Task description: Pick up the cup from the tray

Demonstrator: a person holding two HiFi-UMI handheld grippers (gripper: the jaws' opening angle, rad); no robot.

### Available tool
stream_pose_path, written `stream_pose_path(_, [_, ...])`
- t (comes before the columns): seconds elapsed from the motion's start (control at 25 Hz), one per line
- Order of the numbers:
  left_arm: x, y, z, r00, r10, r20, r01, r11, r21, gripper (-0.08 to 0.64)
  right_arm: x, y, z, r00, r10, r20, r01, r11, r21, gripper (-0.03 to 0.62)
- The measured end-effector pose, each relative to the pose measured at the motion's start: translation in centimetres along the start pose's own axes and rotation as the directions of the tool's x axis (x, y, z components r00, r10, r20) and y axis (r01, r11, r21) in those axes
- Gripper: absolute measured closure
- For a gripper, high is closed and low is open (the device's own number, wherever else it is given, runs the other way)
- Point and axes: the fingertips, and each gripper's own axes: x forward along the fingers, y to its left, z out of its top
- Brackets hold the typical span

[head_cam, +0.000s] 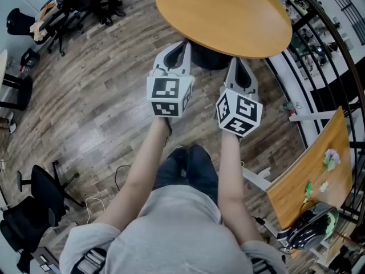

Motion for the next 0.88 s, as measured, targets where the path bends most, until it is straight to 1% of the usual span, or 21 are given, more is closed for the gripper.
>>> stream_pose_path(0.12, [1.2,0.3,-0.1,1.000,-0.005,-0.007,0.005,1.000,0.001,0.554,1.5,-0.5,-0.2,1.000,-0.006,-0.010,0.006,1.000,0.004,0.588])
stream_pose_path(0.24, [3.0,0.8,-0.5,1.000,0.008,-0.016,-0.008,1.000,-0.008,0.554,3.4,-1.2,-0.2,1.000,-0.001,-0.011,0.001,1.000,0.005,0.588])
stream_pose_path(0.48, [7.7,2.0,-0.7,0.999,0.039,-0.027,-0.040,0.999,-0.021,0.554,8.3,-2.8,0.1,1.000,0.027,-0.016,-0.026,1.000,0.001,0.588])
stream_pose_path(0.68, [12.1,2.0,0.0,0.998,0.055,-0.025,-0.056,0.998,-0.019,0.554,12.7,-4.7,1.1,0.999,0.051,-0.009,-0.051,0.999,-0.007,0.588])
stream_pose_path(0.88, [15.9,2.4,0.2,0.997,0.071,-0.024,-0.072,0.997,-0.018,0.555,16.2,-6.4,1.3,0.997,0.070,-0.008,-0.070,0.998,-0.006,0.588])
